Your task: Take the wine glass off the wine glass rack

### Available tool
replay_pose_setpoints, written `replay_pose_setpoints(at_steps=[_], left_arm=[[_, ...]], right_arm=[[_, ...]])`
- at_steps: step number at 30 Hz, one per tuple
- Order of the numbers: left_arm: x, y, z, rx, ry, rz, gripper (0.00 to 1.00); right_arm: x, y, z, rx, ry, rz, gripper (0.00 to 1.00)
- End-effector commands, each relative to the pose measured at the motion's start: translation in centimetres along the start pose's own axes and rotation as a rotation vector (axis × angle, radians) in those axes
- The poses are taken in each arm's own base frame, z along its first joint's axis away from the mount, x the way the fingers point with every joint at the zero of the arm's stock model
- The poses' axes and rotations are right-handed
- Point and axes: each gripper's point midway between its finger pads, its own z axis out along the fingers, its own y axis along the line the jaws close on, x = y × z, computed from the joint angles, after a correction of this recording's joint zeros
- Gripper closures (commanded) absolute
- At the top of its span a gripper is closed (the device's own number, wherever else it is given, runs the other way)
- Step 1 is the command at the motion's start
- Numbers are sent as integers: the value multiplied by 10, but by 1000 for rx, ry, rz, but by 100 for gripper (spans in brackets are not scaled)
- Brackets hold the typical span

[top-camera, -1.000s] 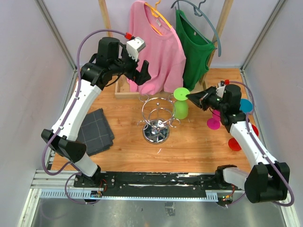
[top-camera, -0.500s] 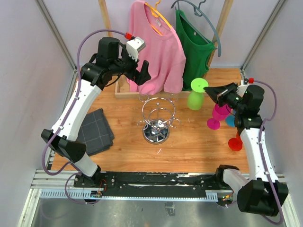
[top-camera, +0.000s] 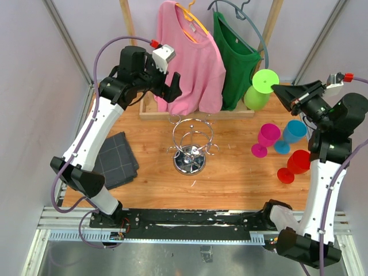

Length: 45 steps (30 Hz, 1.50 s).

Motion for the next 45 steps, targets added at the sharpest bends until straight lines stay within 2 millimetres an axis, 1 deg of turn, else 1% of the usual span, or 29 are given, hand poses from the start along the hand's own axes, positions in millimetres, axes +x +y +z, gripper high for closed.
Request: replay_pose_setpoints(at_steps=[1,3,5,7,8,11,13,15,19,21,22,23,24,28,30,32,34,37,38,40,41,43,45], left_arm=[[-17,21,-8,-120,-74,-50,1],[-20,30,-6,-148,-92,-88,1],[-25,36,-6,-152,-111,-125,1],[-30,39,-5,-136,-127,-158,1],[-32,38,-4,-115,-136,-180,1],[-37,37,-7,-59,-156,-227,1],[-37,40,-12,-46,-167,-248,1],[-37,46,-21,-54,-187,-264,1],[-29,77,-46,-126,-221,-297,1],[-20,92,-59,-168,-223,-308,1],[-16,98,-65,-188,-222,-306,1],[-11,103,-70,-207,-216,-300,1],[-7,106,-74,-223,-211,-290,1],[1,108,-86,-268,-194,-239,1],[3,108,-90,-288,-192,-222,1],[7,111,-91,-304,-183,-221,1],[9,113,-91,-317,-176,-224,1],[10,116,-89,-319,-170,-234,1],[9,116,-87,-316,-167,-238,1],[9,116,-86,-310,-161,-240,1],[7,117,-86,-308,-159,-239,1],[7,118,-86,-307,-152,-233,1],[8,119,-85,-306,-139,-227,1]], right_arm=[[18,39,-13,-74,80,0,99],[27,50,-14,-98,93,1,99],[39,59,-10,-122,111,9,99],[53,67,-1,-152,133,19,99],[66,75,5,-187,168,24,99],[89,94,24,-274,209,53,99],[102,109,34,-332,242,49,99],[111,118,44,-365,268,34,99],[120,134,64,-421,305,9,99],[128,143,73,-427,336,-50,99],[133,148,78,-417,350,-113,99],[139,148,83,-387,370,-180,99],[144,152,87,-370,382,-251,99],[161,154,98,-313,423,-453,99],[176,149,99,-288,460,-539,99],[193,143,100,-286,488,-674,99],[210,128,101,-260,524,-790,99],[236,96,101,-219,554,-990,99],[242,77,101,-172,553,-1063,99],[252,58,98,-140,542,-1217,99],[257,52,96,-130,528,-1288,99],[260,42,92,-103,487,-1423,99],[264,39,89,-104,432,-1548,99]])
